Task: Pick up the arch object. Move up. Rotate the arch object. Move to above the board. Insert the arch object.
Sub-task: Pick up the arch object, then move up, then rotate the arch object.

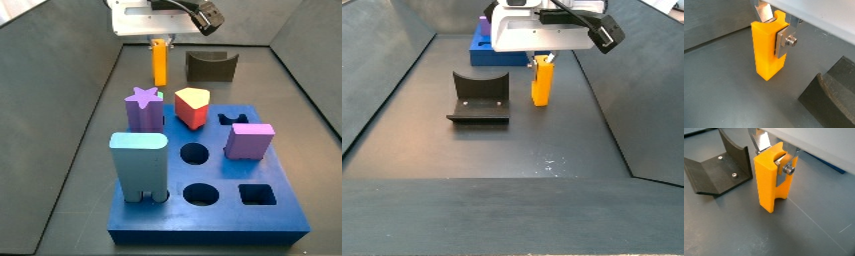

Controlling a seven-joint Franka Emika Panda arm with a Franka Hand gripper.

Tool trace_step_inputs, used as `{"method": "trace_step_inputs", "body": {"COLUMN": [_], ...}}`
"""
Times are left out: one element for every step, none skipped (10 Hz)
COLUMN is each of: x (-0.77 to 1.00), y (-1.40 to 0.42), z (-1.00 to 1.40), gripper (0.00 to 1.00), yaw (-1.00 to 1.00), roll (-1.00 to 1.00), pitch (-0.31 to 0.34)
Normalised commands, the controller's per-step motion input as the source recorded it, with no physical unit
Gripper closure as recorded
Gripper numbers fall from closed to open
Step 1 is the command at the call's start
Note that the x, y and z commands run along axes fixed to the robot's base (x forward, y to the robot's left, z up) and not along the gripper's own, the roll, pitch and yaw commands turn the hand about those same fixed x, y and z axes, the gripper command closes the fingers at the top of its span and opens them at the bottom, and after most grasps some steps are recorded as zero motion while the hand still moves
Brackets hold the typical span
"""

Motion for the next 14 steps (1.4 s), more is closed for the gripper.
{"method": "trace_step_inputs", "body": {"x": [0.0, 0.0, 0.0, 0.0, 0.0, -0.06, -0.08, -0.06, -0.04, -0.03, -0.35, -0.36, -0.34, -0.3], "y": [0.0, 0.0, 0.0, 0.0, 0.0, 0.06, 0.06, 0.04, 0.03, 0.02, 0.25, 0.25, 0.23, 0.18], "z": [0.0, 0.0, 0.0, 0.0, 0.83, 0.79, 0.7, 0.6, 0.44, 0.31, 1.0, 1.0, 1.0, 1.0], "gripper": [1.0, 1.0, 1.0, 1.0, 1.0, 1.0, 1.0, 1.0, 1.0, 1.0, 1.0, 1.0, 1.0, 1.0], "yaw": [0.0, 0.0, 0.0, 0.0, 0.0, -0.03, -0.04, -0.04, -0.04, -0.04, 0.0, 0.0, -0.01, -0.01], "roll": [0.0, 0.0, 0.0, 0.0, 0.0, 0.01, 0.01, 0.01, 0.02, 0.02, 0.0, 0.0, 0.0, 0.0], "pitch": [0.0, 0.0, 0.0, 0.0, 0.0, 0.029, 0.044, 0.042, 0.043, 0.041, 0.0, -0.021, -0.034, -0.029]}}
